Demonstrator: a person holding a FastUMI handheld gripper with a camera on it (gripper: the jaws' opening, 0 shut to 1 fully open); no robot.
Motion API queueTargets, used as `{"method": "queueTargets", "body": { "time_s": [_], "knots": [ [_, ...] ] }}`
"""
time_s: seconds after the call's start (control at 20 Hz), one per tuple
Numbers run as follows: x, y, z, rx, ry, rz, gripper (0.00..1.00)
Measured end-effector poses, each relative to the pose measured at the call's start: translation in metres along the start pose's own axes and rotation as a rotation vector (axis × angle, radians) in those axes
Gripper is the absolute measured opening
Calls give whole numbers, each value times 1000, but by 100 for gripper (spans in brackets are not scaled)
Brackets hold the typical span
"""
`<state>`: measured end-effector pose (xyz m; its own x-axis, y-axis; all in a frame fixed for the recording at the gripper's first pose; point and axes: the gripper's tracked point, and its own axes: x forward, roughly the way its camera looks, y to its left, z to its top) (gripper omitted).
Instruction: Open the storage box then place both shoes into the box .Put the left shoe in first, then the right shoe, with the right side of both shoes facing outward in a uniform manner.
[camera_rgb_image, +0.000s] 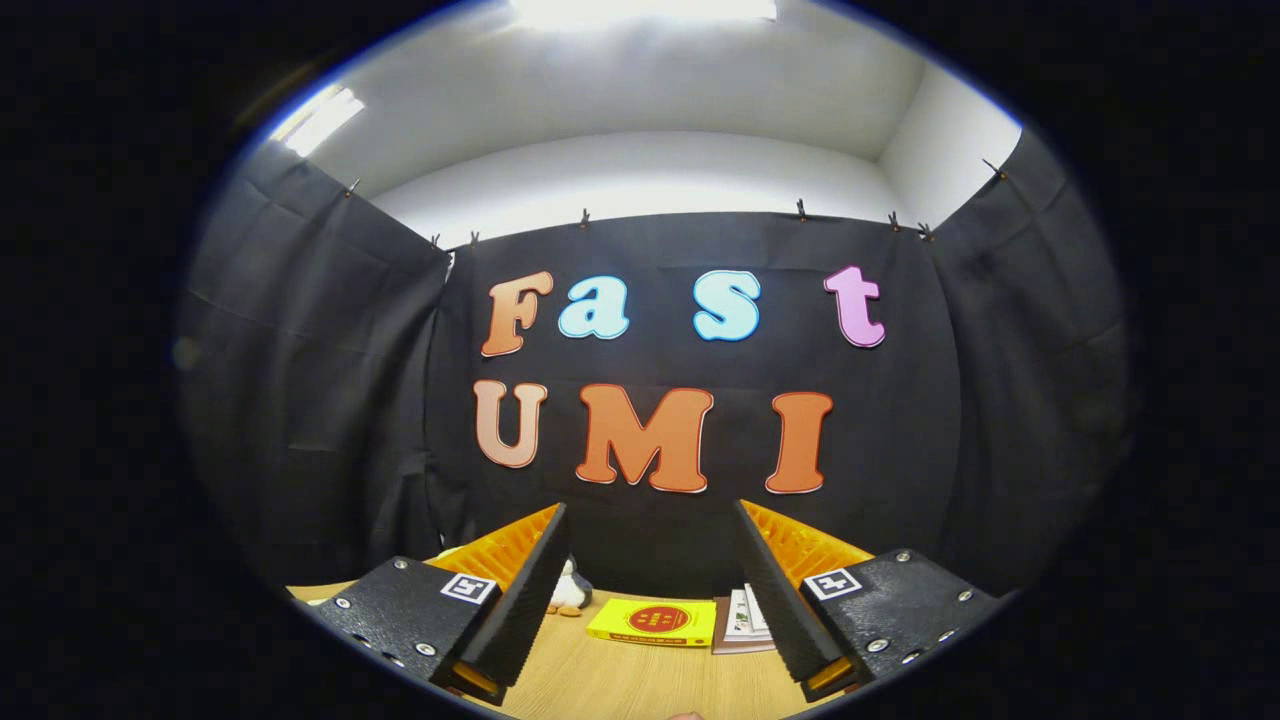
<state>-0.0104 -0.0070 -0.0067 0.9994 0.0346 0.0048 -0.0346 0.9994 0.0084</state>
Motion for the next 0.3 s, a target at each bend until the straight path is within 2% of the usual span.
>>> {"method": "queueTargets", "body": {
  "time_s": [0.3],
  "knots": [
    [-1, 11, -1, 0, -8, 16, 96]
  ]
}}
